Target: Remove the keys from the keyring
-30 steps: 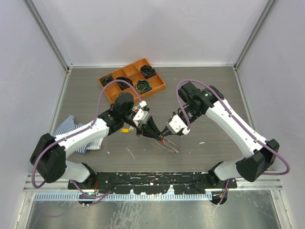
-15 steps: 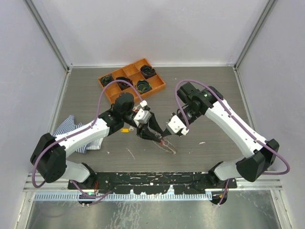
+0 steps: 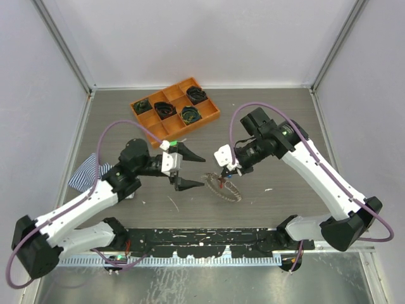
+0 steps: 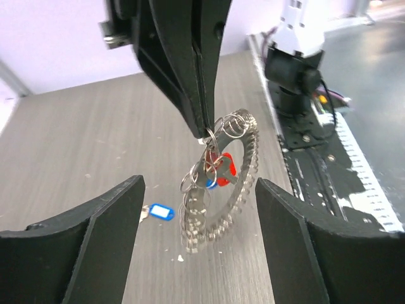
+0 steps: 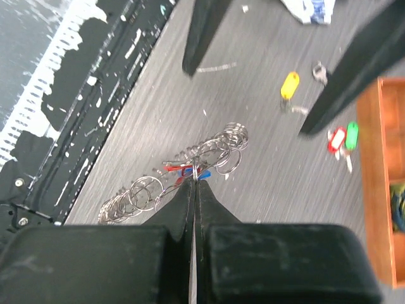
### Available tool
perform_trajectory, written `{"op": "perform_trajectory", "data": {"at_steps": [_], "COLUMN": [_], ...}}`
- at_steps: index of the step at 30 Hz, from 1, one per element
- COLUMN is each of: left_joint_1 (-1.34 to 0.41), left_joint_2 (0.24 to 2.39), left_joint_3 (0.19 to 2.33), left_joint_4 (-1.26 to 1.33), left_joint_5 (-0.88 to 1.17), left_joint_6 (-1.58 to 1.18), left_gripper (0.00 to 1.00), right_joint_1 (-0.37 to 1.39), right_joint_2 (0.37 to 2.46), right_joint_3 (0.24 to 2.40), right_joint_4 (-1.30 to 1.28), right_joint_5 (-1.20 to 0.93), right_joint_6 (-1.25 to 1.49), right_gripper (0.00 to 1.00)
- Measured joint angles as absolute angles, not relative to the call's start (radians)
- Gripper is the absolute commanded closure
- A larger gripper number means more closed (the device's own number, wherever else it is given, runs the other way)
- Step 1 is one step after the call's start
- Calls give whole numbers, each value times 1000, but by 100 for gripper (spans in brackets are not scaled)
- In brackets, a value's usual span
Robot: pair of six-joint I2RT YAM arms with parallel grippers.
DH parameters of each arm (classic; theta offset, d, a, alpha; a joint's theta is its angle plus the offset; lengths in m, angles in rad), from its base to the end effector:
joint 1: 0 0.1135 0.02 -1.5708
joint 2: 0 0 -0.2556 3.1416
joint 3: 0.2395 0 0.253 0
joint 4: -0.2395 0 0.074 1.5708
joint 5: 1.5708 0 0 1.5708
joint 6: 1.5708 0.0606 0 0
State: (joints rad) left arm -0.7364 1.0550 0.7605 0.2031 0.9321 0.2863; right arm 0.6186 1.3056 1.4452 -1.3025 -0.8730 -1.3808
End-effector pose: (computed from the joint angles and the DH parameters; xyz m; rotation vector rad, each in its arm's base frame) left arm 0.1571 -0.2081 0.3119 1.4118 1.0275 -1.1013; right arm 0.1628 0.1729 0.3501 -2.0796 1.0692 0.8289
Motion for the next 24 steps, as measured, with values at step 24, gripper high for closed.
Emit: {"op": "perform_trajectory", "data": {"at_steps": [24], "left_joint_1": [-1026], "left_joint_2": [1155], "left_joint_3": [652], "left_joint_4": [556], "left_joint_5": [219], "left_joint_6": [160], "left_gripper": [66], "right_joint_1": [591], "right_joint_2": [1277], "right_joint_3": [1491], "right_joint_4": [-1274], "right_joint_5": [-577], "right_joint_6": [-1069], "right_gripper": [99]}}
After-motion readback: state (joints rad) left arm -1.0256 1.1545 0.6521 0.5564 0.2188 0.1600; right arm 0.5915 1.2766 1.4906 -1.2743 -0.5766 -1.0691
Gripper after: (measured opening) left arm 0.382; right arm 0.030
